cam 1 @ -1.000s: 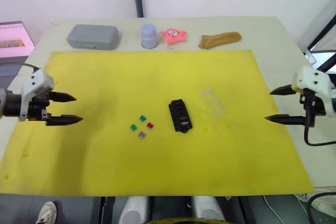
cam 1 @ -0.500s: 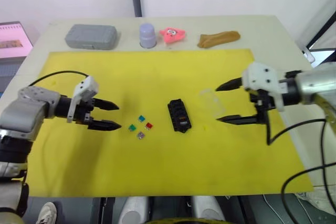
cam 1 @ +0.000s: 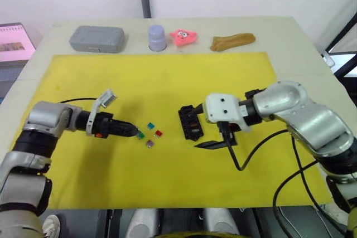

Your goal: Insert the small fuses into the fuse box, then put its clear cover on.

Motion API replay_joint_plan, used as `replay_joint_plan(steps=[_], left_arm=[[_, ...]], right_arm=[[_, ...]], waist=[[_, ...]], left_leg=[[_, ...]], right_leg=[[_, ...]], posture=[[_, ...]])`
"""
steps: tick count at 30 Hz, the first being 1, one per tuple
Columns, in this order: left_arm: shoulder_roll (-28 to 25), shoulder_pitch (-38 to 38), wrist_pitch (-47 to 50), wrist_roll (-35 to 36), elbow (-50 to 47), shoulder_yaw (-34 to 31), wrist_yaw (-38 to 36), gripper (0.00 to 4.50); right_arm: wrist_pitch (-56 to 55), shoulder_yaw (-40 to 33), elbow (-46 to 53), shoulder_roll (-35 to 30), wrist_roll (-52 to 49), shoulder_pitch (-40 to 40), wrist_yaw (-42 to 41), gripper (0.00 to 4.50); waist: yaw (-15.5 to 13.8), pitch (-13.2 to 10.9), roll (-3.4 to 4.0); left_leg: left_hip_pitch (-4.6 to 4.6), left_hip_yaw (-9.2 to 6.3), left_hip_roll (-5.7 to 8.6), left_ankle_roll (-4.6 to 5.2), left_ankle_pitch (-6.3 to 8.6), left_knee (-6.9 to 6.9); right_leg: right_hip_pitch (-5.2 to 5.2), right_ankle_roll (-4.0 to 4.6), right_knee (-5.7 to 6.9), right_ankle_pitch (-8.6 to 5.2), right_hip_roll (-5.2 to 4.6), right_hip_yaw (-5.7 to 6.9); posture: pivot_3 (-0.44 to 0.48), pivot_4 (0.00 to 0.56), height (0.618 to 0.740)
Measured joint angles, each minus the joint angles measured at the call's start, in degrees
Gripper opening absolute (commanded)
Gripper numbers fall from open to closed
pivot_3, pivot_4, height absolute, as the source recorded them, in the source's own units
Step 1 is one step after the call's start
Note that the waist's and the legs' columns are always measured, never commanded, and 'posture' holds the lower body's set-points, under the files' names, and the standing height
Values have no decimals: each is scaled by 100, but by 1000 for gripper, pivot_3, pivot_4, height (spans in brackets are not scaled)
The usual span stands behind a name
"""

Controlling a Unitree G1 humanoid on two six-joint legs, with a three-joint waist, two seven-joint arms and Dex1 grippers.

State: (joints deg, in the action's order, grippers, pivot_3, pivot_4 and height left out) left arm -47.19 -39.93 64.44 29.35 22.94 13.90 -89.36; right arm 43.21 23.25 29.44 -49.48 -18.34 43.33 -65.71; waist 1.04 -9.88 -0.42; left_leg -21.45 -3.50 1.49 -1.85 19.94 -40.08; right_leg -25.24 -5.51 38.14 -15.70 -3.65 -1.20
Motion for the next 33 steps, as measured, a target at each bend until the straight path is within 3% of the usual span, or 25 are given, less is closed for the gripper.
replay_joint_plan(steps=[2,4,6,20,22,25,33], left_arm=[[38,-59,35,-9,102,73,-44,4242],[68,-89,34,-48,146,137,-51,3709],[94,-87,26,-114,176,245,-52,2906],[117,-34,-128,-173,126,504,-270,2906],[136,-35,-170,-192,199,502,-267,2347],[209,-37,-310,-306,419,502,-209,989],[254,-5,-611,-411,564,522,-253,989]], right_arm=[[9,69,-11,54,43,36,6,4483],[18,87,-28,90,82,36,8,4500],[29,86,-35,90,126,38,14,4500],[125,78,-50,102,188,39,92,4500],[137,78,-54,107,189,46,102,4500],[139,78,-60,110,190,78,117,4500],[136,78,-130,117,204,157,120,4500]], waist=[[-11,1,-1],[-17,1,-1],[-13,1,-1],[-4,2,0],[-4,2,0],[4,3,-1],[8,4,0]], left_leg=[[0,-1,1,0,0,0],[0,-1,3,-1,0,0],[0,-1,3,-1,0,0],[0,-1,3,-1,0,1],[0,-1,3,-1,0,0],[0,0,3,0,0,1],[3,0,2,-1,-1,1]], right_leg=[[1,0,0,0,-2,0],[1,0,0,0,-6,0],[1,0,-1,0,-6,-1],[-1,0,-1,0,-6,-2],[0,0,-1,0,-6,-2],[-1,0,-1,0,-4,-1],[0,0,2,0,-4,-2]], posture=[[0,150,740],[0,150,740],[0,150,740],[0,150,740],[0,150,740],[0,150,740],[0,150,740]])
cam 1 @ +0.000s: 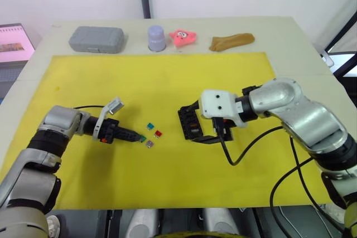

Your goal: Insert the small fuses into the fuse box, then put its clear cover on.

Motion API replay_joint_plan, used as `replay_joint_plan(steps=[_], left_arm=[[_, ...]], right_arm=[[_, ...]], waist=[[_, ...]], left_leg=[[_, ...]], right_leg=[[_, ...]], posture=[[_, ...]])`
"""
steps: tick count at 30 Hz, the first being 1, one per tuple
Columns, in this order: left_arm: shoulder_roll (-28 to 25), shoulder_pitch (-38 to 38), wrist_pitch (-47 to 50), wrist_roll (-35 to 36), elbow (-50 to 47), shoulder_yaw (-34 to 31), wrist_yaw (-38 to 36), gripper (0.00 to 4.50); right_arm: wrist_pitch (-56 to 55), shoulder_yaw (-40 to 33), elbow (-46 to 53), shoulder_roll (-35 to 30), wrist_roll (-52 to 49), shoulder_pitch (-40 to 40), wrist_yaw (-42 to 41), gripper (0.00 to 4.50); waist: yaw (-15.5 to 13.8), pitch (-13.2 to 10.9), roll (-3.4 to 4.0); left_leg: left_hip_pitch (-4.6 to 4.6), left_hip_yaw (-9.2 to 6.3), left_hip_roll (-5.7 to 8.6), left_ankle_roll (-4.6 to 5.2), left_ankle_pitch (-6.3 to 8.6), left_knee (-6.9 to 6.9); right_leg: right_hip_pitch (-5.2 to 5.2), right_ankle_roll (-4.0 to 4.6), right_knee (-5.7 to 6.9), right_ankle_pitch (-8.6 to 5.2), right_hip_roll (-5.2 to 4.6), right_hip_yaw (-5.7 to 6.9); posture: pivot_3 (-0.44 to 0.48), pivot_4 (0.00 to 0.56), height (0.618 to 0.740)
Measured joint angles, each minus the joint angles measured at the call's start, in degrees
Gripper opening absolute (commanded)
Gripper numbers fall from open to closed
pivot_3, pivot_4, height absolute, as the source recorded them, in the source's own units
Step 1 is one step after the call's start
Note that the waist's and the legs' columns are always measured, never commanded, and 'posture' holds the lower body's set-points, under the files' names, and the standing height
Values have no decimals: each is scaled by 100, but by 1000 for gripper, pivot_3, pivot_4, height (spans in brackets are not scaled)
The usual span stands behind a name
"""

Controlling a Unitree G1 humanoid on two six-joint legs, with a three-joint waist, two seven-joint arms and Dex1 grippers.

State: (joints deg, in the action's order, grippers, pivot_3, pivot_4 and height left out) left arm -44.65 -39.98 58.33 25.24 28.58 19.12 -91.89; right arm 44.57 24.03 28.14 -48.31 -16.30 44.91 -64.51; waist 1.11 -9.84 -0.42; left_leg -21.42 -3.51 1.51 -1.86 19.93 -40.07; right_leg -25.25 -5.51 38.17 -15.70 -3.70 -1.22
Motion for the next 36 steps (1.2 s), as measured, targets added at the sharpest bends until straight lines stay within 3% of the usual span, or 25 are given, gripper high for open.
replay_joint_plan(steps=[3,4,18,25,32,35,36], left_arm=[[4,16,-75,-26,32,1,-8,117],[7,32,-110,-28,38,1,-9,47],[40,121,-516,-148,66,-34,-6,47],[-95,510,-657,36,-509,-532,83,47],[36,624,-623,823,-1884,-1788,643,47],[321,591,-595,1159,-2696,-1910,963,47],[408,560,-596,1249,-2919,-1917,1044,0]], right_arm=[[-1,0,-34,2,11,0,0,4500],[-2,0,-35,2,24,0,0,4500],[-6,0,-84,66,90,1,10,4500],[81,-43,-71,83,60,-21,36,4500],[1237,-1049,21,467,-999,-246,337,4500],[2034,-1639,14,774,-1666,-103,585,4500],[2248,-1778,13,826,-1830,-34,653,3895]], waist=[[2,0,1],[3,2,3],[-4,8,9],[8,7,6],[-43,5,2],[-41,5,2],[-38,5,2]], left_leg=[[0,0,0,0,0,0],[1,0,0,0,0,0],[5,0,-1,-2,-1,0],[-2,-2,-6,-2,-1,0],[-10,-3,-1,-4,-2,-2],[-9,-3,-1,-4,-2,-2],[-8,-4,-2,-4,-2,-1]], right_leg=[[0,0,0,0,0,0],[0,0,0,0,0,0],[3,0,5,0,2,0],[-6,0,6,0,1,-1],[-3,0,-2,0,-12,0],[-3,0,-2,0,-19,-1],[-3,0,-2,0,-18,-1]], posture=[[0,150,740],[0,150,740],[0,150,740],[0,150,740],[0,150,740],[0,150,740],[0,150,740]])
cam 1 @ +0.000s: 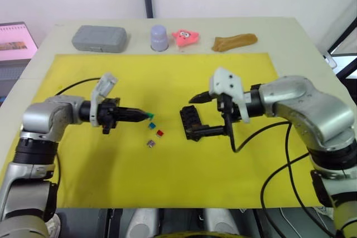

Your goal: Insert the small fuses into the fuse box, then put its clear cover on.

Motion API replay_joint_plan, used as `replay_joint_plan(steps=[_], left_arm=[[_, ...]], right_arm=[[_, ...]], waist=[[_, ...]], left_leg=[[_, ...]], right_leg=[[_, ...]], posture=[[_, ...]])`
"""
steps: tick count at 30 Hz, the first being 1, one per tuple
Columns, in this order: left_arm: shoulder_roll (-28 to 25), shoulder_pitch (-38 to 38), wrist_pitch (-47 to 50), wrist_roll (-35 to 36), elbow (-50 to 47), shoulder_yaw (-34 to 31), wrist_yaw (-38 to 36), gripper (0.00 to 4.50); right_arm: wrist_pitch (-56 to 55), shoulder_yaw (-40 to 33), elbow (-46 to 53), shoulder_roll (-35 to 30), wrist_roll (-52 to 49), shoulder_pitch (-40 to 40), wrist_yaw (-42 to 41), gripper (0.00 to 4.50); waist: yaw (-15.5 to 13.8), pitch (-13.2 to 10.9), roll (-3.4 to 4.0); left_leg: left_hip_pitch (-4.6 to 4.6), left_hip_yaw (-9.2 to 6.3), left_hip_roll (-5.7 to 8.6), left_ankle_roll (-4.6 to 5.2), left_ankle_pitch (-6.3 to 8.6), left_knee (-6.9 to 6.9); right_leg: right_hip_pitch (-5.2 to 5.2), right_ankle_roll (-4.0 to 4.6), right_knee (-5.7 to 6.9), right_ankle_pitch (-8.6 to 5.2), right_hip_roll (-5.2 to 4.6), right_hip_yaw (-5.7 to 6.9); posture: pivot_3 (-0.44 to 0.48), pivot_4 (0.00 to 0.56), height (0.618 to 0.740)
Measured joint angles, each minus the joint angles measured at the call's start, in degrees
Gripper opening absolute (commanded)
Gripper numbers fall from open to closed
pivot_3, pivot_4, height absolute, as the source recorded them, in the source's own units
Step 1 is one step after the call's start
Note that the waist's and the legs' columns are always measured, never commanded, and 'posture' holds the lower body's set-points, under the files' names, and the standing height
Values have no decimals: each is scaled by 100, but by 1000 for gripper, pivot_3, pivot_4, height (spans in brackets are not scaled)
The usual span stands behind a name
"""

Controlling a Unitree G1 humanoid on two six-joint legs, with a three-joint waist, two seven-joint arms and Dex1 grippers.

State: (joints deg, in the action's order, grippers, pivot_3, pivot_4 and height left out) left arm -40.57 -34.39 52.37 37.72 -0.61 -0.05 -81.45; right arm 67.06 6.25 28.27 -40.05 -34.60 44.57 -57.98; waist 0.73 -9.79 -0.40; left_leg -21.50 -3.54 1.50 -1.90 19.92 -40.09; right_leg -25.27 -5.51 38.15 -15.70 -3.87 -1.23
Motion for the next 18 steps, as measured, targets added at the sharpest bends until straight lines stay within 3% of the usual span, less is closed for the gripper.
replay_joint_plan(steps=[4,9,18], left_arm=[[341,-211,-142,124,-412,-38,463,0],[701,-271,-397,126,-642,71,851,0],[706,-271,-458,129,-699,146,939,0]], right_arm=[[719,-388,-81,152,-556,129,329,2103],[1153,-505,-254,306,-930,283,716,2103],[1225,-513,-412,373,-1191,331,1091,2103]], waist=[[21,0,0],[32,0,0],[29,0,0]], left_leg=[[4,1,-1,0,0,1],[3,2,-2,0,0,3],[3,3,-1,0,0,3]], right_leg=[[0,0,3,0,8,-1],[-3,0,4,0,13,-2],[-2,0,2,0,13,-2]], posture=[[0,150,740],[0,150,740],[0,150,740]])
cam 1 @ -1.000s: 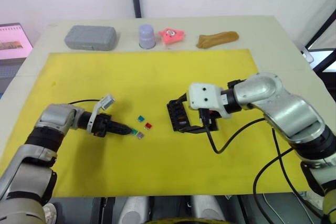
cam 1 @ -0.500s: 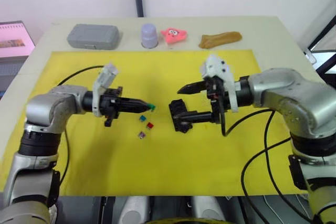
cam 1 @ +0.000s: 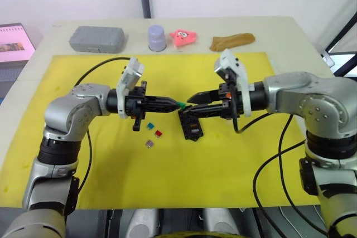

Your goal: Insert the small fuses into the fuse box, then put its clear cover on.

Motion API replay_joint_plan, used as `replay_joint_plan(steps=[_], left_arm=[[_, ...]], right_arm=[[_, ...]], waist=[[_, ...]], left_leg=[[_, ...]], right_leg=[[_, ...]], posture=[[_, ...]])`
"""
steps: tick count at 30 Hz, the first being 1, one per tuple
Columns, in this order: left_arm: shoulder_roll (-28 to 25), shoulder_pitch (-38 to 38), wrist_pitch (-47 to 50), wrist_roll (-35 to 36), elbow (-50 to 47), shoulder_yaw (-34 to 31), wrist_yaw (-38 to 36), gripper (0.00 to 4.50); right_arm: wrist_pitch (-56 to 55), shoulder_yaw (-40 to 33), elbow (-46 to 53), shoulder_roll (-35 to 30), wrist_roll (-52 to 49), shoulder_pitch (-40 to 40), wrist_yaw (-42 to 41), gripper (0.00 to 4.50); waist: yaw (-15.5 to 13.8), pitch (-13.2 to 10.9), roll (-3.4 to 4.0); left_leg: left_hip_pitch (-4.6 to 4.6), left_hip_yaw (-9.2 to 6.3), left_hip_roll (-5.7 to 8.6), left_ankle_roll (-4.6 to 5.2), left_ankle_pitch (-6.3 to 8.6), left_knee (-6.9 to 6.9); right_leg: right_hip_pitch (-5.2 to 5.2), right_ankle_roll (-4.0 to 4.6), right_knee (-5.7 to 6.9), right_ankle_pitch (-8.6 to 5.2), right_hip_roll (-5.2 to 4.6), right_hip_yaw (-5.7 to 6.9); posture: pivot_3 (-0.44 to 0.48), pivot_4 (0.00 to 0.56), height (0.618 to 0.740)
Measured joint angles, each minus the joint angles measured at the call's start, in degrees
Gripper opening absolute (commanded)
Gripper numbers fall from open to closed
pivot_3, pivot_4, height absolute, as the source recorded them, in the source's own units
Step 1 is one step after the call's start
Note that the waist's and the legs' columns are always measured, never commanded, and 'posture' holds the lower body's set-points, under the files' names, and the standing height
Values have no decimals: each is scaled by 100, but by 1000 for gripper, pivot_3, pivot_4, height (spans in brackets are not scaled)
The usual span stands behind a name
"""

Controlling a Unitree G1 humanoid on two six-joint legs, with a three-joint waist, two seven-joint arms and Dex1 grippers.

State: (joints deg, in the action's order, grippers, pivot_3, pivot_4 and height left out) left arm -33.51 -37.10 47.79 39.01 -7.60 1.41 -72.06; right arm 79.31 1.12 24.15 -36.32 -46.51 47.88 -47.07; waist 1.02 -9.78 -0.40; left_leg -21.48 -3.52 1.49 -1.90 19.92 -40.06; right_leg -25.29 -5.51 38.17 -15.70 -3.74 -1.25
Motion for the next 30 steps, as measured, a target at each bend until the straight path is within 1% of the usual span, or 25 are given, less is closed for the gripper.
replay_joint_plan(steps=[11,23,24,25,26,27,28,30], left_arm=[[-14,0,-201,-12,3,23,0,0],[-29,0,-219,-33,11,172,25,0],[-29,0,-219,-33,11,172,41,0],[-29,0,-219,-33,11,172,59,0],[-29,0,-219,-33,11,172,74,0],[-29,0,-219,-32,11,173,83,0],[-44,2,-226,-23,24,172,88,0],[-46,2,-226,-23,25,172,97,0]], right_arm=[[0,28,-89,34,-227,48,222,2103],[-20,45,-89,34,-380,48,333,2103],[-24,54,-89,30,-383,48,336,1572],[-30,67,-89,24,-382,48,339,1270],[-37,82,-89,20,-382,48,340,686],[-44,87,-89,19,-380,48,348,277],[-52,93,-94,-7,-384,48,351,10],[-54,101,-89,-7,-384,48,352,10]], waist=[[-1,0,0],[-1,0,0],[-1,0,0],[-1,0,0],[-1,0,0],[-1,0,0],[-1,0,0],[-1,0,0]], left_leg=[[0,0,0,0,0,0],[0,0,0,0,0,0],[0,0,0,0,0,0],[0,0,0,0,0,0],[0,0,0,0,0,0],[0,0,0,0,0,0],[0,0,0,0,0,1],[0,0,0,0,0,1]], right_leg=[[0,0,-1,0,1,0],[0,0,-1,0,1,0],[0,0,-1,0,1,0],[0,0,-1,0,1,0],[0,0,-1,0,1,0],[0,0,-1,0,1,0],[0,0,-2,0,1,0],[0,0,-2,0,0,0]], posture=[[0,150,740],[0,150,740],[0,150,740],[0,150,740],[0,150,740],[0,150,740],[0,150,740],[0,150,740]])
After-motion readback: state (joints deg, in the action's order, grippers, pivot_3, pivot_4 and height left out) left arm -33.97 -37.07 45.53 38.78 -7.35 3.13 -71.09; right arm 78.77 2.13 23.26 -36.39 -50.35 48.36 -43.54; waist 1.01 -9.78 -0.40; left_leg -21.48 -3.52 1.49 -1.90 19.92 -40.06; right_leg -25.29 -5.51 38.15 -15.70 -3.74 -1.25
